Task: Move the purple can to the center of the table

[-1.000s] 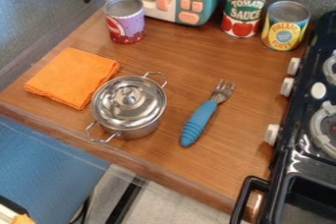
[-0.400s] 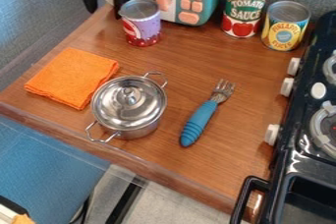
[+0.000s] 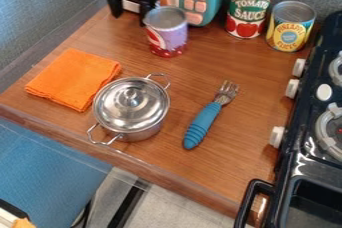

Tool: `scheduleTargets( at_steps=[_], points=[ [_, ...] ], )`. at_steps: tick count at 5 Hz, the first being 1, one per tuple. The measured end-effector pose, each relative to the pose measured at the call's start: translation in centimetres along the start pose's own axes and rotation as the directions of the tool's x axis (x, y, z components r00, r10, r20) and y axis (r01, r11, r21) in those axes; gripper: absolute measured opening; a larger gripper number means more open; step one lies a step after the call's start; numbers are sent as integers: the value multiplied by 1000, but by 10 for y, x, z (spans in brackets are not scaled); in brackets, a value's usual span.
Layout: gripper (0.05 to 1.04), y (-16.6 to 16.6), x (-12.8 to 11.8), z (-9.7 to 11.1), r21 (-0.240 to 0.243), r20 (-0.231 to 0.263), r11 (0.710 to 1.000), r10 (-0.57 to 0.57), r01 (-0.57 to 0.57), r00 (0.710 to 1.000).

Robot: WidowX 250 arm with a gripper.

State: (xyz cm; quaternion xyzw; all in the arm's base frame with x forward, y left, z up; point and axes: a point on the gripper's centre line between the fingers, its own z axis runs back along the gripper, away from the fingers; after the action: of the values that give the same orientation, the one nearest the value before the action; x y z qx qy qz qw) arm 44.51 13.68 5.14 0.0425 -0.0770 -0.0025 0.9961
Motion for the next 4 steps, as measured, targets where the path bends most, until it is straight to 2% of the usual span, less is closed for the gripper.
scheduleTargets(
  at_steps=[2,4],
  points=[
    [1000,-62,-1,12,-7,19,996,-89,89,996],
    [1000,-97,-4,23,6,22,993,-115,115,993]
  ],
)
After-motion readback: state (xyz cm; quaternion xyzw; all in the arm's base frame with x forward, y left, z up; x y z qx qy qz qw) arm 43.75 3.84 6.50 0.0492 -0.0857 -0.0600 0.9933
